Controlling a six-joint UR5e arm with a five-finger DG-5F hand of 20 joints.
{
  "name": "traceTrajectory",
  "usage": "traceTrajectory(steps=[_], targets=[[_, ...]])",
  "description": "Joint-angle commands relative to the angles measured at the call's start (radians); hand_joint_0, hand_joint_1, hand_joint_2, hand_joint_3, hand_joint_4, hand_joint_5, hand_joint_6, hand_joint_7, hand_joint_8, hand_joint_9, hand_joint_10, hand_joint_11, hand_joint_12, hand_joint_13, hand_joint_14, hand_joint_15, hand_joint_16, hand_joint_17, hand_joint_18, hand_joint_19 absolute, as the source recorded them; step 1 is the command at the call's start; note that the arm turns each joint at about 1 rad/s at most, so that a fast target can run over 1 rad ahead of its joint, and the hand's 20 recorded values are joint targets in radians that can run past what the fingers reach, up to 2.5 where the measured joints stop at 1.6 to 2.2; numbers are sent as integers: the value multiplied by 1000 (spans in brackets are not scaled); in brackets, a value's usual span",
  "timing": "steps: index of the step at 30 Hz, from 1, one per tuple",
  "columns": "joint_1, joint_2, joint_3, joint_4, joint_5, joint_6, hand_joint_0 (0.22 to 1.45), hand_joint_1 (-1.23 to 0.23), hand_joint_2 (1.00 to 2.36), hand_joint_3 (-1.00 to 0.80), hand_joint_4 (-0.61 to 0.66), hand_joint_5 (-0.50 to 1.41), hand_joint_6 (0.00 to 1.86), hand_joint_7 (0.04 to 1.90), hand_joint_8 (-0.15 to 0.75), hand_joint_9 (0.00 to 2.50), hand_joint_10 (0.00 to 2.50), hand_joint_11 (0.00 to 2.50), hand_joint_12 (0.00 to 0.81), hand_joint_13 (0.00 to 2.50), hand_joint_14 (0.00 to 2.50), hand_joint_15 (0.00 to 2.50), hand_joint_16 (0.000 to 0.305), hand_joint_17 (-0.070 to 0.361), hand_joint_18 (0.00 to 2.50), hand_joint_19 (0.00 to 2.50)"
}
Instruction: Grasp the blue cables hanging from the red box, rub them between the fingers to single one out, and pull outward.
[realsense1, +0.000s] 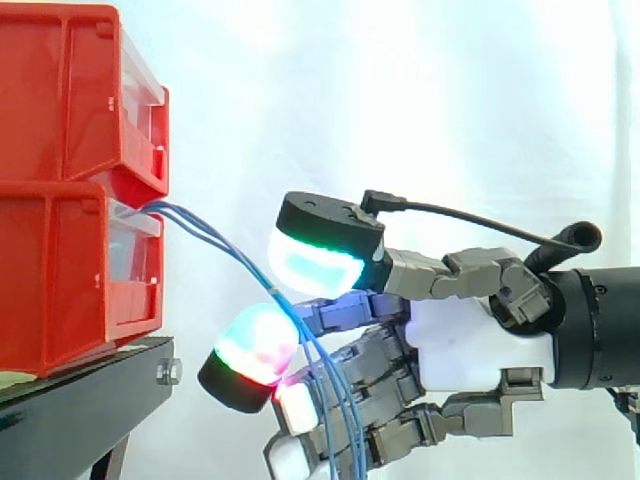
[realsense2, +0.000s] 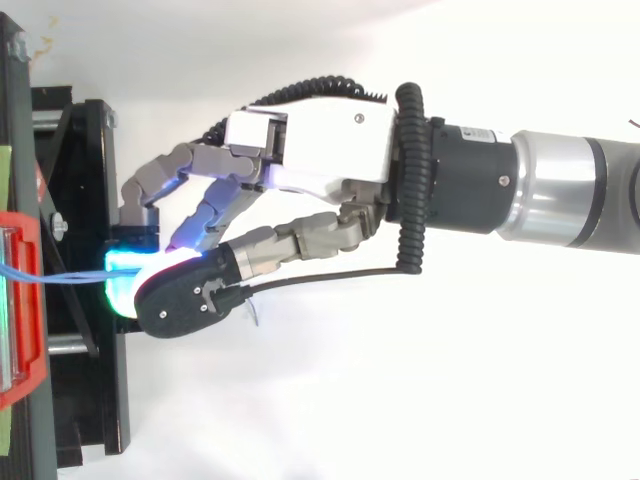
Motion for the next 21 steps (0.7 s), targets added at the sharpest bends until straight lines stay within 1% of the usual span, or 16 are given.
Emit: traceTrajectory(steps=[1,5,6,10,11,14,16,19,21], targets=[[-3,1,12,-27,-2,0,562,-596,1008,-390,111,-143,822,990,244,987,19,634,306,858,25,584,42,96,694,583],[-3,-1,25,-45,-3,-1,565,-612,1013,-312,104,-152,872,987,246,976,20,638,306,858,25,591,42,96,696,585],[-3,-1,30,-50,-3,-1,567,-628,1015,-287,97,-153,887,963,248,974,20,641,304,857,25,589,42,95,696,583],[-5,1,35,-59,-3,-1,566,-669,1016,-234,82,-154,894,979,247,962,22,643,302,860,24,595,42,95,700,590],[-5,1,36,-61,-3,-1,564,-675,1016,-218,83,-153,898,959,254,962,21,643,304,864,25,592,43,97,708,578],[-6,1,55,-82,-3,-1,565,-701,1015,-185,78,-151,904,942,270,961,20,634,320,878,22,588,47,105,740,572],[-8,5,59,-97,-3,-1,563,-707,1015,-171,73,-152,907,934,269,947,20,626,321,877,24,593,47,106,740,563],[-9,16,59,-113,-3,-3,564,-716,1014,-209,96,-159,910,918,261,942,19,639,317,869,25,601,46,103,724,580],[-9,24,59,-125,0,-4,544,-726,1012,-311,105,-162,906,933,251,930,22,643,306,856,26,609,43,97,699,602]])
